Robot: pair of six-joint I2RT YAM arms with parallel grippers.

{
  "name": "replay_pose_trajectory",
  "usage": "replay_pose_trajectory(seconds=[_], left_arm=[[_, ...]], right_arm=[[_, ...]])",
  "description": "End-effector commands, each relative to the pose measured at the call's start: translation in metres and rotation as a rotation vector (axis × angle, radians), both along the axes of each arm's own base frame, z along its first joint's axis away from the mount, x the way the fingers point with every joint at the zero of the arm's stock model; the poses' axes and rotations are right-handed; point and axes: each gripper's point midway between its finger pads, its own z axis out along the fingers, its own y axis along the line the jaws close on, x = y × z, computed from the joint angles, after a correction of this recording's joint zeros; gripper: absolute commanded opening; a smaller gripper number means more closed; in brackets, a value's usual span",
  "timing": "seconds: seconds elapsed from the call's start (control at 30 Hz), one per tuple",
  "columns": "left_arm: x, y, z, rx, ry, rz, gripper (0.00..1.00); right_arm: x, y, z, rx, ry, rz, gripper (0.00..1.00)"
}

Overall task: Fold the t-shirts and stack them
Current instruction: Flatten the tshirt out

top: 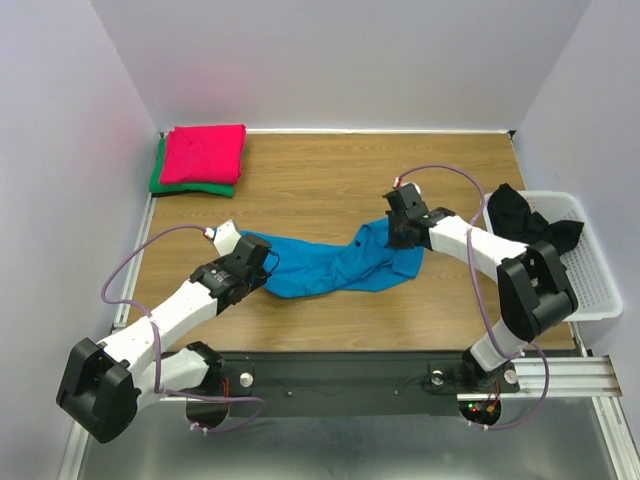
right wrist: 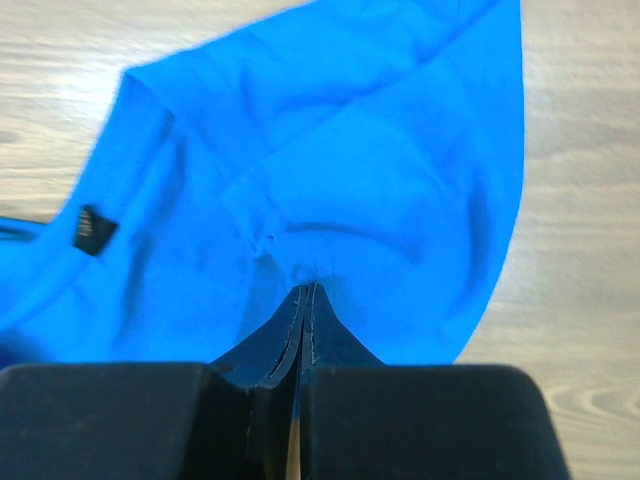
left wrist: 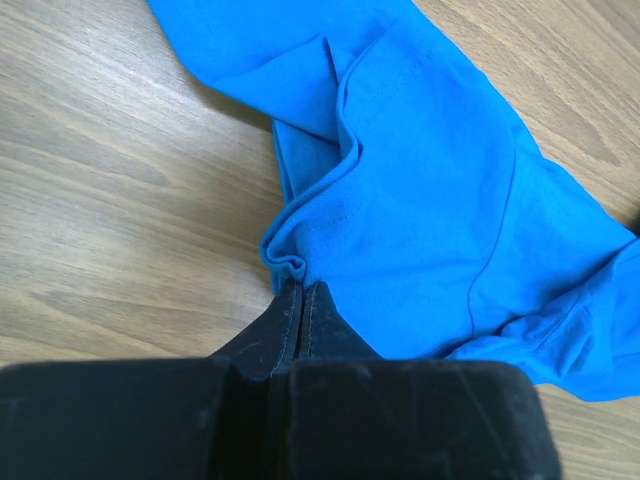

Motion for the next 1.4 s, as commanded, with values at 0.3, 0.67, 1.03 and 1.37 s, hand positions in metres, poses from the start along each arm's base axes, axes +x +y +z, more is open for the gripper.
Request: replay_pose_trajectory(seconds=[0.3, 0.67, 1.03, 1.37], left_arm=[[0.018, 0.006, 0.056, 0.019, -0.121, 0.02, 0.0], [0.04, 0.018, 0.262, -0.037, -0.489, 0.048, 0.0], [-0.049, 0.076, 0.451, -0.261, -0.925, 0.049, 0.0], [-0.028, 0.063, 0.418, -0.206, -0.823, 0.05, 0.0]], right_arm=[[0.04, -0.011, 0.115, 0.012, -0.377, -0.055, 0.0], [0.012, -0.068, 0.33, 0.077, -0.869, -0.227, 0.0], [-0.08, -0.107, 0.475, 0.302, -1.204, -0.222, 0.0], [-0.072, -0.105, 0.455, 0.285, -1.146, -0.243, 0.0]])
